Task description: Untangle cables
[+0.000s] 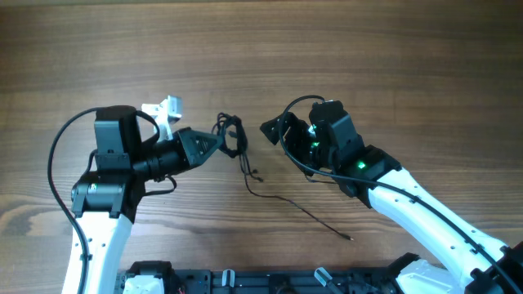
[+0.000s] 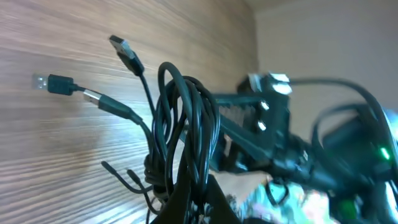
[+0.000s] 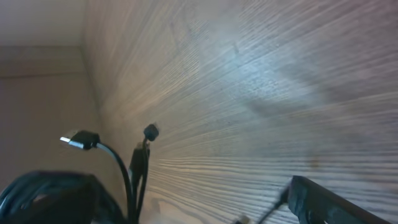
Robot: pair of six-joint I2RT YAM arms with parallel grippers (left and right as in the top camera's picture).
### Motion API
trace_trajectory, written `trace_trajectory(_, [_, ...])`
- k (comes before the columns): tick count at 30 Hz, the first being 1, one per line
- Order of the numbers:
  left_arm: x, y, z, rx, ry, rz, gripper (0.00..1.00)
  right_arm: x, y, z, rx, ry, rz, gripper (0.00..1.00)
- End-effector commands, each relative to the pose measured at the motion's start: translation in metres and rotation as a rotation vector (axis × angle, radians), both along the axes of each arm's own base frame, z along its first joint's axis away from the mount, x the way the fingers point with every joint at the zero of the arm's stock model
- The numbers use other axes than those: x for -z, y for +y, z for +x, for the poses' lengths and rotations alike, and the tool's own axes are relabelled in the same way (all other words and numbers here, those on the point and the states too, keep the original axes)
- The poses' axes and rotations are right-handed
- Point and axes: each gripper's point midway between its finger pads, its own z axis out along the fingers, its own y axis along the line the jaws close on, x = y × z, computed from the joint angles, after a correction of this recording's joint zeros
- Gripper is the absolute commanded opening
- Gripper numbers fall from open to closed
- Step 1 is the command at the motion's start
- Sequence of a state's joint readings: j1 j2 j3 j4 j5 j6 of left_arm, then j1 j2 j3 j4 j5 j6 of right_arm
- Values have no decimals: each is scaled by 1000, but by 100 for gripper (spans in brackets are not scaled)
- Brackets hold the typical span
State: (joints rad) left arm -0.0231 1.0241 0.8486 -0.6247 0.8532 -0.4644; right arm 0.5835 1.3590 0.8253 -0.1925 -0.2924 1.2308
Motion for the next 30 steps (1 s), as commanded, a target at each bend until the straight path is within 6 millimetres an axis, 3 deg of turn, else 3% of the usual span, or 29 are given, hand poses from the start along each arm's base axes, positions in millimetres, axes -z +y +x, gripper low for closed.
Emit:
trace_trajectory(1, [-31,-19,-20,242,-220,-66,4,-11,6,3,-7,-25,37,100])
trace_trajectory(4, [-34,-21,-23,290,-288,-57,4,-10,5,2,-7,-20,35,100])
trace_trajectory(10, [-20,-16,-12,250,-255,-4,4,-3,0,1,24,14,14,100])
trace_trajectory(13, [-10,-14,-5,230,-216,11,4,-7,-5,10,-17,-88,-39,100])
trace_trajectory(17, [11,-2,10,87,-57,42,4,-4,-25,22,-29,-136,-99,100])
trace_trajectory(21, [14,-1,12,59,-12,28,4,6,-49,28,38,-82,-123,100])
trace_trajectory(24, [14,-1,13,58,-10,27,4,6,-55,32,57,-83,-124,100])
trace_trajectory(27, [13,-1,14,48,-8,19,4,-4,-44,32,-34,-149,-101,100])
trace_trajectory(30, [12,1,18,40,-26,30,4,-29,-13,18,-349,-375,-49,100])
